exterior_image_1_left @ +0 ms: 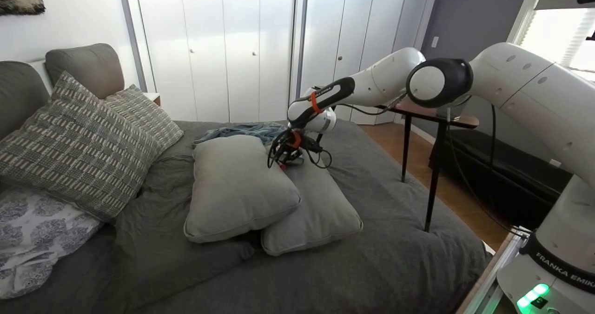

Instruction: Pick up the glue stick from the gray pillow and put it on the bed

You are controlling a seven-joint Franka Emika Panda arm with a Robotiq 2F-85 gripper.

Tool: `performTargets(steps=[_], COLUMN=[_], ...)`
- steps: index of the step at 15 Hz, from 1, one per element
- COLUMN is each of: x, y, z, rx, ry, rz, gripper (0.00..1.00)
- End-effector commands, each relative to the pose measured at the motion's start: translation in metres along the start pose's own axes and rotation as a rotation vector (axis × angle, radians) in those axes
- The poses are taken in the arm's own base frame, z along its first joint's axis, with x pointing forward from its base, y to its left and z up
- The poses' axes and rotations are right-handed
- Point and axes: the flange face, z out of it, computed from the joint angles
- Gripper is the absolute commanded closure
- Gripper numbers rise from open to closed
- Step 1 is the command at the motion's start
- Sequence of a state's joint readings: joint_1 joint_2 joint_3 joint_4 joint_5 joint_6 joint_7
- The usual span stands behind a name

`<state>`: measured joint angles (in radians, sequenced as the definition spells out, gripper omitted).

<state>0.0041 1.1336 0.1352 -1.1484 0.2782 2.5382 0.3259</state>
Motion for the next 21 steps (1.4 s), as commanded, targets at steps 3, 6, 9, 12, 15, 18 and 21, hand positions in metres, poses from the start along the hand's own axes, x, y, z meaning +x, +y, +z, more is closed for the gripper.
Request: performTargets(steps=[3, 6, 9, 12, 15, 18, 21], x=[-0.023, -0.018, -0.005, 0.001, 0.0, -0.003, -0.006], y=[-0.007, -0.005, 0.003, 0.015, 0.027, 0.045, 0.063], z=[-0.075, -0.115, -0.149, -0.169, -0.181, -0.192, -0.206], rx=[0.023, 0.078, 0.082, 0.076, 0.067, 0.042, -0.017], ry=[-0.165, -0.084, 0.133, 0.335, 0.532, 0.724, 0.901], rz=[-0.1, -0.086, -0.041, -0.029, -0.021, 0.007, 0.033], gripper=[0.92, 0.92, 0.92, 0.92, 0.92, 0.92, 0.92])
